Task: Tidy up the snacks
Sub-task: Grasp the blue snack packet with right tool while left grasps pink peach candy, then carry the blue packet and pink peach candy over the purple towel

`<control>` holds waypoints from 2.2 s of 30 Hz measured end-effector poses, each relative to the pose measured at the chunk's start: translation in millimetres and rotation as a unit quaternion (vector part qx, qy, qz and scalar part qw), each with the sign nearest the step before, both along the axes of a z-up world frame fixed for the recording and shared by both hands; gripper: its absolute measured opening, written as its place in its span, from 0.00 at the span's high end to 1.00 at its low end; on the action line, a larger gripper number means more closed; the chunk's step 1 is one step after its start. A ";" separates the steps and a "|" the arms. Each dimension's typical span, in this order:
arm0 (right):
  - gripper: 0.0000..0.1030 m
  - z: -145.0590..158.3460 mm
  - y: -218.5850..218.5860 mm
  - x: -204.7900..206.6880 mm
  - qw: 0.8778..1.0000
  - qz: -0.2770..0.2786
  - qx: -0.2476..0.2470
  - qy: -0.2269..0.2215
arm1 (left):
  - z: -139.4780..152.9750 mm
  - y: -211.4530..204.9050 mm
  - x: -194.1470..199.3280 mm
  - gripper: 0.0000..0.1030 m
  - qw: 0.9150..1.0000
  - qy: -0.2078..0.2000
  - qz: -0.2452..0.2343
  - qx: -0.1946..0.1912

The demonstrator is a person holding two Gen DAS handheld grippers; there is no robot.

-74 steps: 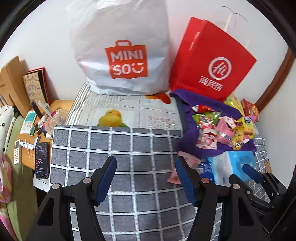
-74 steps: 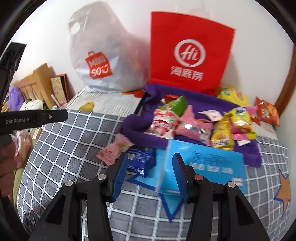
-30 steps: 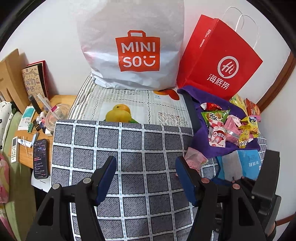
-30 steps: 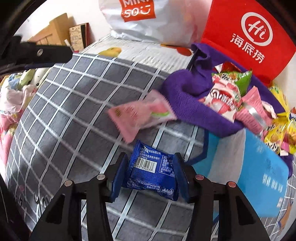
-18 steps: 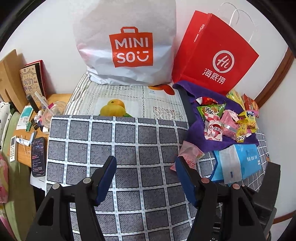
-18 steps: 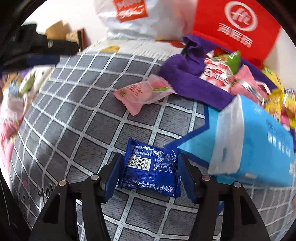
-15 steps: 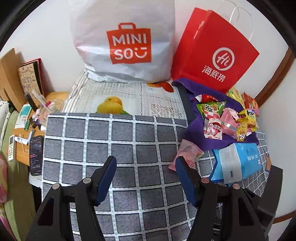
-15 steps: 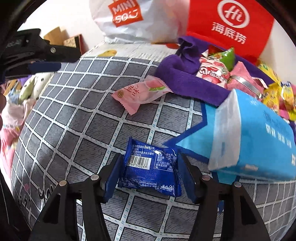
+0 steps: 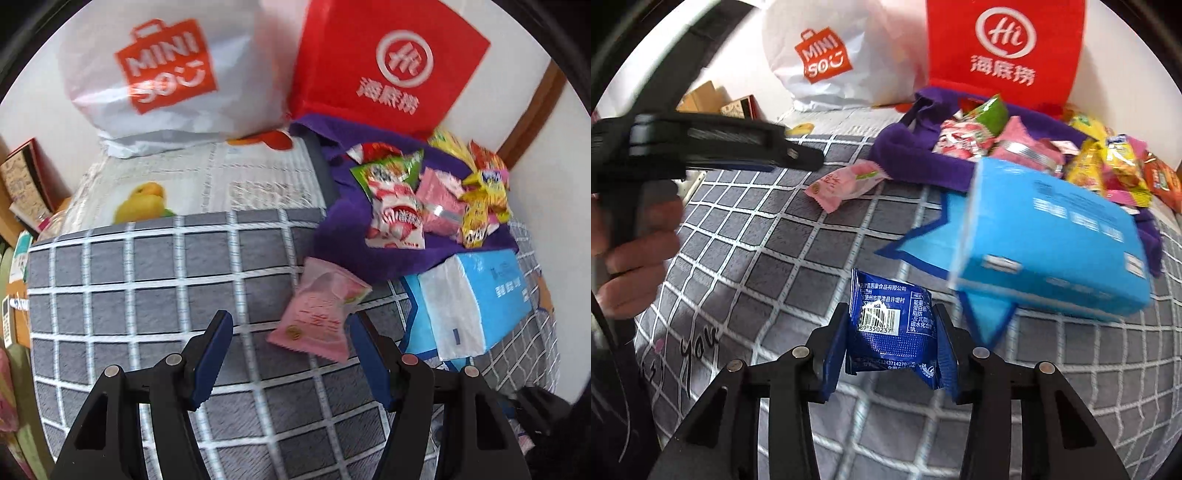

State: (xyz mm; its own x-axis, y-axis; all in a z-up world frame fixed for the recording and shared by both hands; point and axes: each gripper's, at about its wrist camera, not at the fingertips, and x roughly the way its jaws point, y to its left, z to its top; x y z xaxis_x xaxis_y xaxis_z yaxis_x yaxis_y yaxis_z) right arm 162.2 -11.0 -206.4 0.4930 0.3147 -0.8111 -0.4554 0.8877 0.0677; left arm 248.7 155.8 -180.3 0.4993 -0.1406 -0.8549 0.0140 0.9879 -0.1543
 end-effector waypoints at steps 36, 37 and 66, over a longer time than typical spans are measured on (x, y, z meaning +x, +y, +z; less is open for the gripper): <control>0.57 21.0 -179.8 -26.4 0.980 -0.193 0.010 -0.054 | 45.7 -98.8 -93.9 0.66 0.998 -0.031 -0.039 0.024; 0.57 25.9 -180.5 -30.3 0.980 -0.192 0.008 -0.060 | 48.7 -105.1 -99.8 0.66 0.998 -0.034 -0.043 0.021; 0.56 79.5 -118.5 195.1 0.986 -0.108 0.024 -0.123 | 47.7 -109.0 94.9 0.65 0.999 -0.035 0.008 -0.003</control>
